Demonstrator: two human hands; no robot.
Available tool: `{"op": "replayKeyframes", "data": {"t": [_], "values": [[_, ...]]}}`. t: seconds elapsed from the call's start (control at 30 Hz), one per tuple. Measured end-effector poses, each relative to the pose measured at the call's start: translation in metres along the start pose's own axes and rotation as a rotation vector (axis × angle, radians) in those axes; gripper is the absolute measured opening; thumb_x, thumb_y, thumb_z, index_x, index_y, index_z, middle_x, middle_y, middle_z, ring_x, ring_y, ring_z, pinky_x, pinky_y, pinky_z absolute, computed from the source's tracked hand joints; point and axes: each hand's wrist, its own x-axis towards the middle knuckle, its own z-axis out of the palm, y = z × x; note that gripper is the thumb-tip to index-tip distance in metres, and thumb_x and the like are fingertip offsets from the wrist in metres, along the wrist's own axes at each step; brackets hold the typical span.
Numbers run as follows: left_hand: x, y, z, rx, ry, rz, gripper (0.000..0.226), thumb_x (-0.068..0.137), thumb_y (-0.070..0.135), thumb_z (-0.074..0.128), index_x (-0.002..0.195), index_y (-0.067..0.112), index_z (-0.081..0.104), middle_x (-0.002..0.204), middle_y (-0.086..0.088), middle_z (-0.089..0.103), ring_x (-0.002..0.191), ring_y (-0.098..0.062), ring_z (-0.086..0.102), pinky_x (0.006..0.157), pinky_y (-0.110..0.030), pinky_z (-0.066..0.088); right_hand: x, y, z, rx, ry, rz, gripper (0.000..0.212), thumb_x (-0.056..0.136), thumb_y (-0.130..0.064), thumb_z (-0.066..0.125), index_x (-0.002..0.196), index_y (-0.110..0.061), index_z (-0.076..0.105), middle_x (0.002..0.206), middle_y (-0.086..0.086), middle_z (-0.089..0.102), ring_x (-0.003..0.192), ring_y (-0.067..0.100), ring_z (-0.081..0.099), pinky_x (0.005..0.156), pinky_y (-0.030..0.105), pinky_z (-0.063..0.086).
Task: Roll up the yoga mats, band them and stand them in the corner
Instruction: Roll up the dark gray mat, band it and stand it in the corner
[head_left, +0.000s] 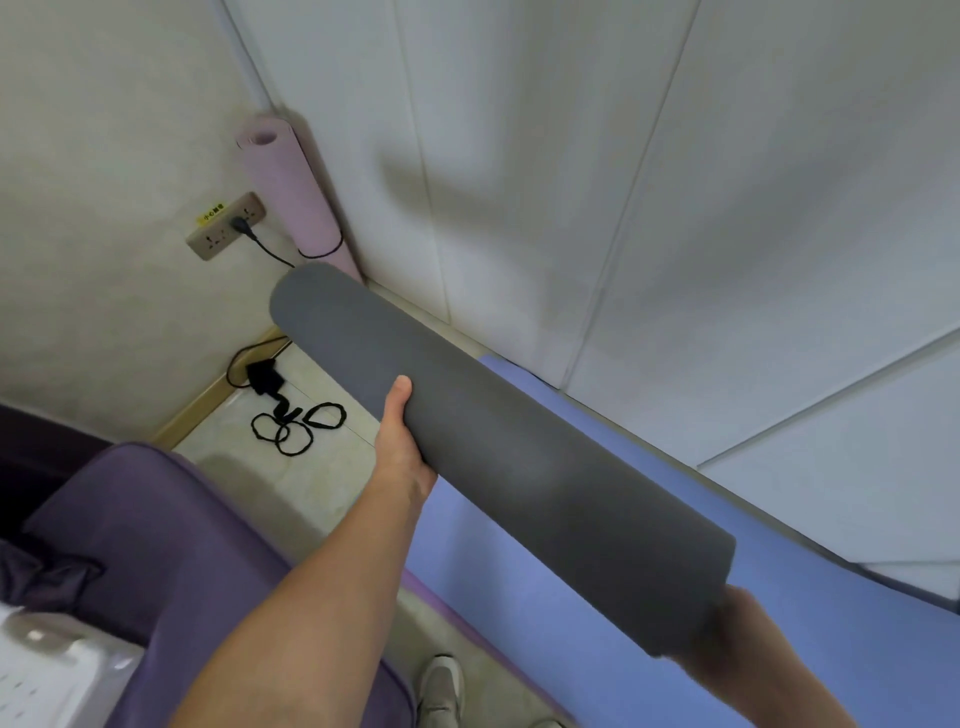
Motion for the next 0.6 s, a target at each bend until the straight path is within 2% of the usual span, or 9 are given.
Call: {"op": "replayKeyframes", "data": {"t": [0.07, 0.13, 0.2, 0.27, 0.33, 0.43, 0.5, 0.57, 0.6], "values": [[0.003, 0.008, -0.003, -0.006, 0.058, 0.041, 0.074, 0.067, 0.054, 0.082, 0.129, 0.017, 0.063, 0.119, -0.003, 0.073, 0.11, -0.024, 0.07, 0.096, -0.045, 0.055, 0.005, -0.022, 0.011, -0.087, -0.002, -0.081, 0.033, 0.08, 0.001, 0.038, 0.105, -0.002, 0.06, 0.083, 0.011, 0.06, 0.078, 0.031, 0.056, 0.072, 0.043, 0.047], [0.007, 0.015, -0.007, 0.002, 0.097, 0.074, 0.086, 0.059, 0.05, 0.089, 0.133, 0.018, 0.058, 0.12, -0.002, 0.072, 0.107, -0.024, 0.071, 0.088, -0.045, 0.059, 0.008, -0.046, 0.017, -0.202, 0.135, -0.22, 0.036, 0.088, -0.005, 0.047, 0.119, -0.013, 0.063, 0.108, 0.006, 0.069, 0.102, 0.03, 0.061, 0.09, 0.045, 0.047], [0.005, 0.02, -0.007, 0.025, 0.112, 0.113, 0.082, 0.061, 0.045, 0.09, 0.132, 0.017, 0.057, 0.12, -0.001, 0.072, 0.105, -0.022, 0.072, 0.082, -0.042, 0.061, 0.004, -0.052, 0.03, -0.337, 0.173, -0.383, 0.036, 0.101, -0.015, 0.05, 0.136, -0.021, 0.057, 0.138, 0.005, 0.059, 0.126, 0.027, 0.054, 0.107, 0.043, 0.038], [0.001, 0.022, -0.003, 0.052, 0.116, 0.151, 0.075, 0.067, 0.038, 0.089, 0.13, 0.018, 0.054, 0.121, 0.0, 0.07, 0.104, -0.021, 0.071, 0.082, -0.042, 0.061, 0.002, -0.058, 0.052, -0.598, 0.179, -0.581, 0.043, 0.104, -0.027, 0.051, 0.147, -0.024, 0.047, 0.151, -0.003, 0.046, 0.139, 0.018, 0.042, 0.114, 0.037, 0.029], [-0.008, 0.02, 0.006, 0.126, 0.12, 0.209, 0.072, 0.071, 0.032, 0.087, 0.131, 0.018, 0.049, 0.122, 0.001, 0.067, 0.105, -0.02, 0.069, 0.086, -0.041, 0.059, -0.003, -0.06, 0.083, -0.944, 0.049, -0.73, 0.065, 0.096, -0.041, 0.062, 0.154, -0.03, 0.034, 0.152, -0.014, 0.034, 0.143, 0.009, 0.032, 0.117, 0.034, 0.026], [-0.027, 0.012, 0.02, 0.267, 0.058, 0.309, 0.08, 0.063, 0.031, 0.09, 0.13, 0.02, 0.048, 0.123, 0.002, 0.065, 0.105, -0.018, 0.068, 0.086, -0.039, 0.059, -0.001, -0.063, 0.127, -1.278, -0.128, -0.757, 0.119, 0.069, -0.067, 0.077, 0.16, -0.033, 0.008, 0.157, -0.016, 0.018, 0.147, 0.005, 0.017, 0.122, 0.041, 0.023], [-0.042, 0.007, 0.031, 0.345, -0.033, 0.369, 0.091, 0.053, 0.034, 0.089, 0.133, 0.021, 0.047, 0.121, 0.003, 0.067, 0.105, -0.016, 0.069, 0.086, -0.037, 0.059, -0.002, -0.07, 0.152, -1.28, -0.162, -0.744, 0.139, 0.048, -0.076, 0.08, 0.158, -0.042, 0.003, 0.163, -0.017, 0.013, 0.15, 0.01, 0.017, 0.121, 0.046, 0.027], [-0.052, 0.004, 0.04, 0.401, -0.142, 0.418, 0.1, 0.047, 0.036, 0.089, 0.136, 0.021, 0.046, 0.122, 0.003, 0.066, 0.106, -0.015, 0.069, 0.085, -0.036, 0.059, 0.001, -0.074, 0.161, -1.089, -0.322, -0.737, 0.125, 0.043, -0.058, 0.093, 0.145, -0.058, 0.021, 0.151, -0.022, 0.04, 0.141, 0.009, 0.04, 0.112, 0.046, 0.042], [-0.057, 0.005, 0.046, 0.431, -0.188, 0.434, 0.102, 0.046, 0.036, 0.09, 0.137, 0.021, 0.045, 0.124, 0.003, 0.066, 0.108, -0.016, 0.068, 0.086, -0.037, 0.058, 0.002, -0.074, 0.161, -0.966, -0.383, -0.73, 0.119, 0.043, -0.043, 0.098, 0.139, -0.058, 0.03, 0.139, -0.024, 0.052, 0.131, 0.007, 0.051, 0.106, 0.045, 0.049]]}}
